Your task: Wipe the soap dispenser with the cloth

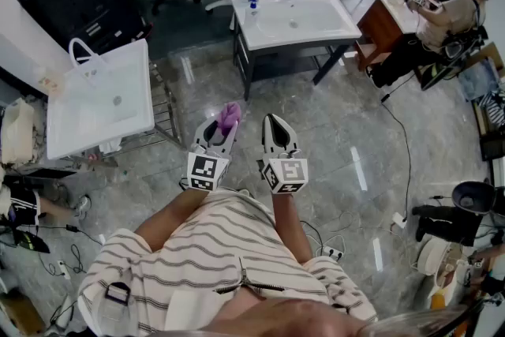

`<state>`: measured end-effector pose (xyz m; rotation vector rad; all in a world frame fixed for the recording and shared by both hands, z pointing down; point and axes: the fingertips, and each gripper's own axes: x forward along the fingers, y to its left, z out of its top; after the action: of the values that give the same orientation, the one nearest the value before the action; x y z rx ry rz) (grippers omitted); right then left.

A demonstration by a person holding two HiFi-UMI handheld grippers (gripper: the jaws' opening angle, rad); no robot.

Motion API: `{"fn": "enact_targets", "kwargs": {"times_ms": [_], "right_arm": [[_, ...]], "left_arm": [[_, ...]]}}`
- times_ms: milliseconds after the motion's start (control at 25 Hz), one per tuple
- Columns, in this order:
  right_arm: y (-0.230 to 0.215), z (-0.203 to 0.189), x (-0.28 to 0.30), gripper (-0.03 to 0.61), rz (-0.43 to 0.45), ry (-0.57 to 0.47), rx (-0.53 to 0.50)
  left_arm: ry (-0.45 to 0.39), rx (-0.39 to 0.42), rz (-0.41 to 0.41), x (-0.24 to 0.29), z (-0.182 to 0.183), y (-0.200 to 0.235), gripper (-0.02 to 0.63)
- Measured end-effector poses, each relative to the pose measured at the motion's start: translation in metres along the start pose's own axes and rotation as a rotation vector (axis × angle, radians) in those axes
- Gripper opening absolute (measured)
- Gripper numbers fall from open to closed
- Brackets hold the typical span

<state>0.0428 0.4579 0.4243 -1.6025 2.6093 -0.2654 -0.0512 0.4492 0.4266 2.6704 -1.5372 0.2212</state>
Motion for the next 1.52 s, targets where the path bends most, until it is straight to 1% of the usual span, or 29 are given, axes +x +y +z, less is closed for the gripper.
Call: {"fn": "enact_targets", "kwargs": {"times_ms": [80, 160, 400, 520, 680, 920, 1120, 1360, 1520], "right_arm": [[-0.003, 0.002, 0.002, 0.0, 0.011, -0.006, -0.01], [-0.005, 0.002, 0.001, 0.0, 0.017, -0.011, -0.012], [-0.009, 0.001, 0.012, 0.003, 0.037, -0.024, 0.013], [-0.012, -0.004, 0.024, 0.005, 0.035, -0.007, 0.03], [-0.031, -0.011, 0.053, 0.002, 0.033, 0.014, 0.041], [-0.065, -0.009, 0.137, -0.002, 0.033, 0.016, 0.023], [-0.096, 0.005, 0.233, -0.002, 0.007, 0.025, 0.014], [-0.135, 0.037, 0.339, -0.002, -0.039, 0.025, 0.005], [-0.154, 0.045, 0.393, 0.002, -0.059, 0.034, -0.003]], "left_arm": [[0.008, -0.004, 0.004, -0.005, -0.019, -0.005, 0.121], [0.008, -0.002, 0.006, -0.007, -0.027, -0.011, 0.12], [0.003, 0.01, 0.014, -0.001, -0.026, -0.009, 0.121], [0.02, -0.003, 0.015, 0.008, -0.031, -0.003, 0.121], [0.024, -0.021, 0.012, 0.039, -0.035, 0.013, 0.127], [0.016, -0.053, 0.023, 0.114, -0.036, 0.069, 0.127], [0.014, -0.059, 0.01, 0.196, -0.019, 0.14, 0.127], [0.002, -0.056, -0.058, 0.291, 0.019, 0.207, 0.129], [-0.009, -0.039, -0.097, 0.338, 0.032, 0.239, 0.129]]}}
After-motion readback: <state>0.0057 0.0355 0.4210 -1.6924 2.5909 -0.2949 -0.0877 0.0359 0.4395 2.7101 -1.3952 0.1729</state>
